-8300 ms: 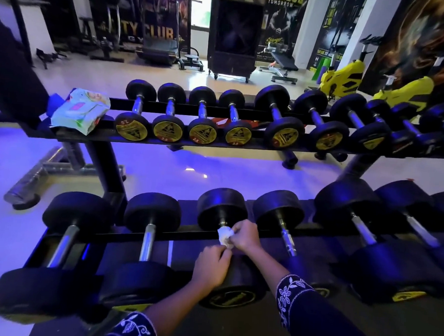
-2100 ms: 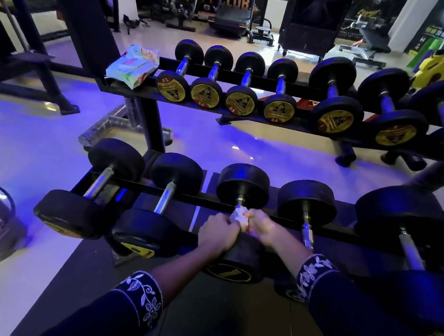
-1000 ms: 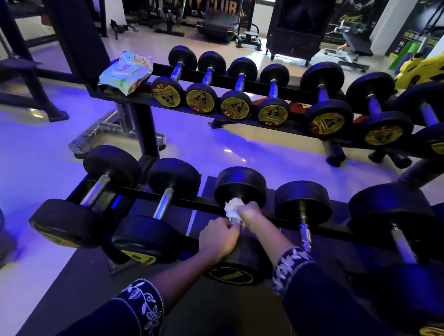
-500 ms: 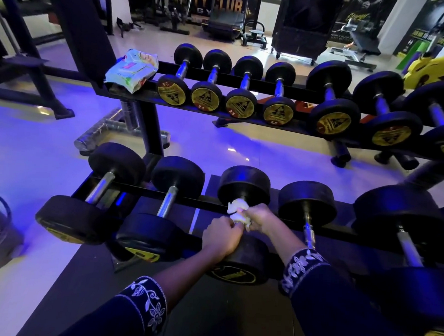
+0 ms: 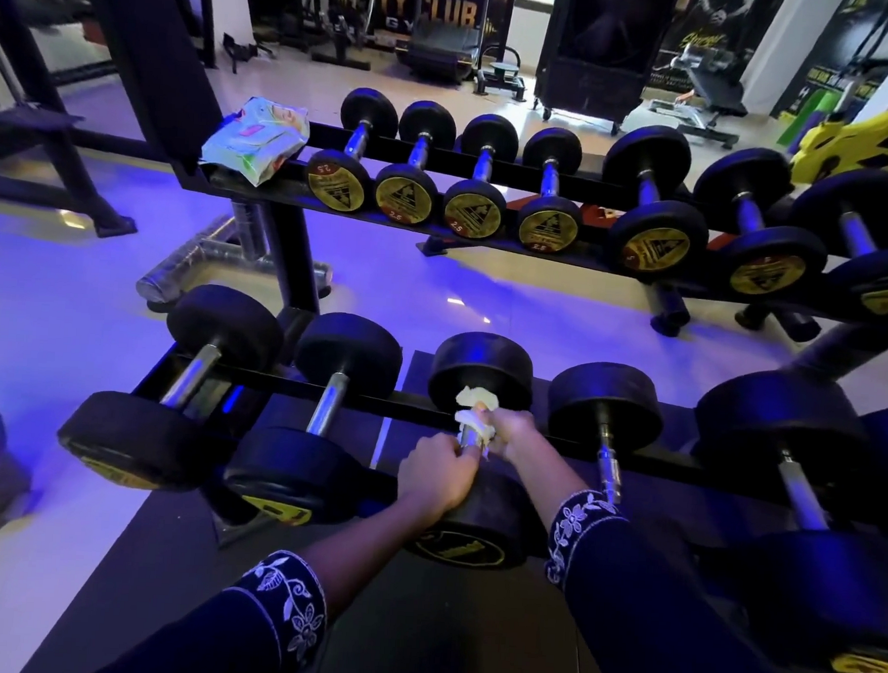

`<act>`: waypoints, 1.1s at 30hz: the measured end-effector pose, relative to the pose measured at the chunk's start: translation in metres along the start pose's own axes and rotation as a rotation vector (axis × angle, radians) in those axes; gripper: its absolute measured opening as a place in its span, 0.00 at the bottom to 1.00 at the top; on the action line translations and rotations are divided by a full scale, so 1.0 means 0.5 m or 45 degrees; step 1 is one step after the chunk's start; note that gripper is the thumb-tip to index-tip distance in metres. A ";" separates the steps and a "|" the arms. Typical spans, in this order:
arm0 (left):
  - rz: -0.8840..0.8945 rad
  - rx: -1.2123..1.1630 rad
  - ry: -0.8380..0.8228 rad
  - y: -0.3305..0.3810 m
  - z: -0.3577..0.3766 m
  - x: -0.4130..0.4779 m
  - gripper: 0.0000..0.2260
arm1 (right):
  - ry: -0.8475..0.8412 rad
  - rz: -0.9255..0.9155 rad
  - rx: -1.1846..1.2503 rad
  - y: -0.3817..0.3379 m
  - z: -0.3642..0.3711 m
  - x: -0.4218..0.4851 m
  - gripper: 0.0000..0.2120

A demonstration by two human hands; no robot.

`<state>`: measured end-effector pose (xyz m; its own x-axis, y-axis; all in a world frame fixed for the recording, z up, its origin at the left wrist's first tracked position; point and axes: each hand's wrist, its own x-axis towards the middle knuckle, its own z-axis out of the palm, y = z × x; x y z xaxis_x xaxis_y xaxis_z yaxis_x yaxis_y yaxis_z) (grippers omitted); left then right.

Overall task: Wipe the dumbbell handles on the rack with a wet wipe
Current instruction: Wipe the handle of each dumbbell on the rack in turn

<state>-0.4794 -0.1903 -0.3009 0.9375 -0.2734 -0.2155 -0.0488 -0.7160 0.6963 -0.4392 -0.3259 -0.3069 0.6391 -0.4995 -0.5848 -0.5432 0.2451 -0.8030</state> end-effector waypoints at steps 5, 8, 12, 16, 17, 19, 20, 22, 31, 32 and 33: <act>-0.018 0.062 0.028 -0.002 0.001 0.006 0.17 | -0.093 0.047 -0.228 0.055 -0.044 -0.014 0.09; -0.016 0.087 0.009 0.001 0.005 0.009 0.20 | -0.100 0.014 -0.190 0.057 -0.045 -0.021 0.09; -0.010 0.057 0.016 0.000 0.001 0.005 0.18 | -0.045 0.051 0.032 0.020 -0.009 0.021 0.18; 0.004 0.039 0.009 0.000 -0.005 -0.001 0.17 | 0.026 0.050 0.052 0.009 -0.003 0.050 0.19; 0.001 0.037 0.009 0.001 -0.004 0.000 0.17 | 0.022 0.074 0.063 0.018 -0.007 0.056 0.19; -0.017 0.043 0.024 0.002 -0.002 0.003 0.18 | 0.021 0.099 0.013 0.036 -0.018 0.048 0.17; -0.024 0.042 0.026 0.001 0.000 0.004 0.18 | 0.026 0.093 -0.021 0.044 -0.022 0.031 0.12; -0.028 0.049 0.016 0.003 0.002 0.008 0.17 | -0.003 0.073 -0.023 0.053 -0.031 0.014 0.08; -0.043 0.066 0.024 -0.001 0.004 0.010 0.19 | -0.086 0.161 0.244 0.029 0.004 0.032 0.12; -0.041 0.062 0.023 -0.001 0.003 0.010 0.19 | -0.163 0.149 0.169 0.046 -0.005 0.053 0.11; -0.037 0.054 0.020 -0.001 0.003 0.010 0.19 | -0.250 0.145 0.121 0.064 -0.018 0.073 0.11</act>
<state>-0.4753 -0.1922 -0.3033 0.9441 -0.2419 -0.2241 -0.0355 -0.7502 0.6602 -0.4384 -0.3438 -0.3529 0.6753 -0.2953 -0.6758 -0.5702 0.3722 -0.7324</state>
